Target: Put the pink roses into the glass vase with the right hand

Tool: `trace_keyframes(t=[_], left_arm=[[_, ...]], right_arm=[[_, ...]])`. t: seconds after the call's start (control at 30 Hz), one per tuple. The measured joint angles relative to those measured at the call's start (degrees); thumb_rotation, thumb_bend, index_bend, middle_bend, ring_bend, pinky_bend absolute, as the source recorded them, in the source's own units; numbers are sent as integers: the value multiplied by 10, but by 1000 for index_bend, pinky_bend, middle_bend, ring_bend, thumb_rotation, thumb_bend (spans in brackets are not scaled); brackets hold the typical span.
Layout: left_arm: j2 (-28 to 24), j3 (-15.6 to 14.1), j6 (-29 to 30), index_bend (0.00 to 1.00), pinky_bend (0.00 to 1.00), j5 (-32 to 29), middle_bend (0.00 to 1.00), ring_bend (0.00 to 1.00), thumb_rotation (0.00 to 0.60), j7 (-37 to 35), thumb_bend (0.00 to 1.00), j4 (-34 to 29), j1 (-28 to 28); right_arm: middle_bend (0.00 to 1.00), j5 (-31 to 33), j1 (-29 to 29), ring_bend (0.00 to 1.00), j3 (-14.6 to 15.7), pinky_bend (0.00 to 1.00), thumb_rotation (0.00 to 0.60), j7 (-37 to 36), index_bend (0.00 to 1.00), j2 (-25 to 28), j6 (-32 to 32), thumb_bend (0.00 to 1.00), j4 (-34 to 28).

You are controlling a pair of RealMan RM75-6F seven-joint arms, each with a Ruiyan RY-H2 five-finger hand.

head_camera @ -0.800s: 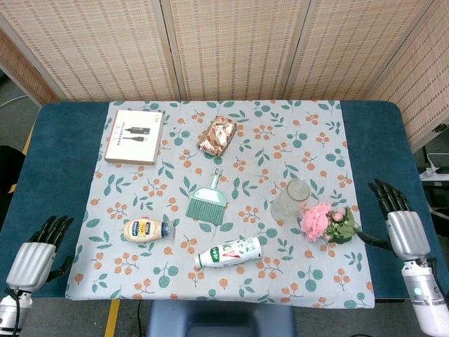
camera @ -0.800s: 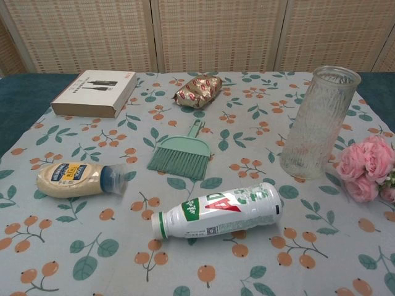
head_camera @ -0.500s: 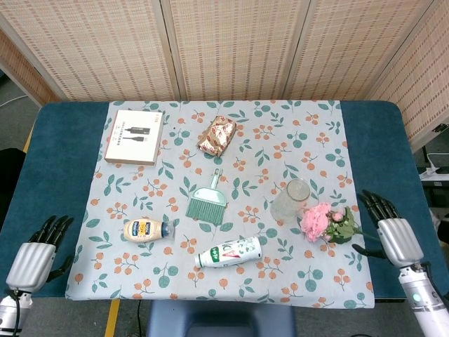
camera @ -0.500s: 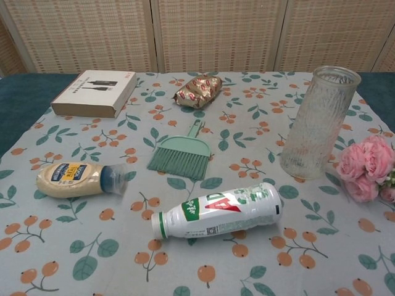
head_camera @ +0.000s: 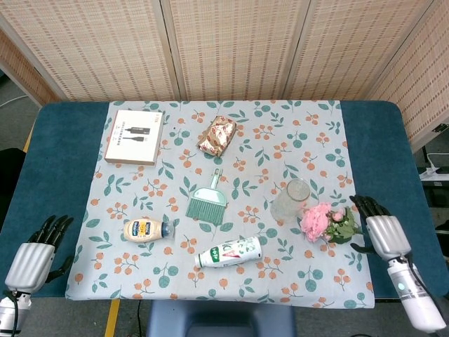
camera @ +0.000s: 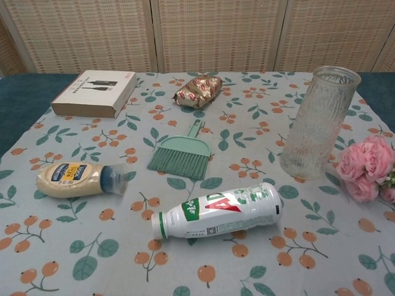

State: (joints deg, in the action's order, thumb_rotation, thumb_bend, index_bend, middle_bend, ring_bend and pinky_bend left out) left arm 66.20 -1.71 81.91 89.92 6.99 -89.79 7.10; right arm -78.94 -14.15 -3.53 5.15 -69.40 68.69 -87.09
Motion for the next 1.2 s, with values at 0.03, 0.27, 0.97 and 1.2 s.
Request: trace_keyframes(t=[0.03,0.27,0.97,1.2], left_arm=[[0,0,0,61,287,0,77,6,600,-1,352,0,0],[-2,1,5,61,287,2,77,6,600,-7,352,0,-1],[-2,0,2,62,287,4,77,6,600,-8,353,1,0],[-3,0,4,62,287,6,77,6,600,-7,353,0,-1]], right_arm=[[504,10,-7,565,-6,622,600,17,159,-10,-8,0,4],[734,54,-46,816,-24,874,600,84,301,-55,-56,0,21],[847,185,-79,934,-25,938,600,236,231,-125,-65,0,50],[907,228,-86,990,-26,955,600,226,496,-119,-114,0,52]])
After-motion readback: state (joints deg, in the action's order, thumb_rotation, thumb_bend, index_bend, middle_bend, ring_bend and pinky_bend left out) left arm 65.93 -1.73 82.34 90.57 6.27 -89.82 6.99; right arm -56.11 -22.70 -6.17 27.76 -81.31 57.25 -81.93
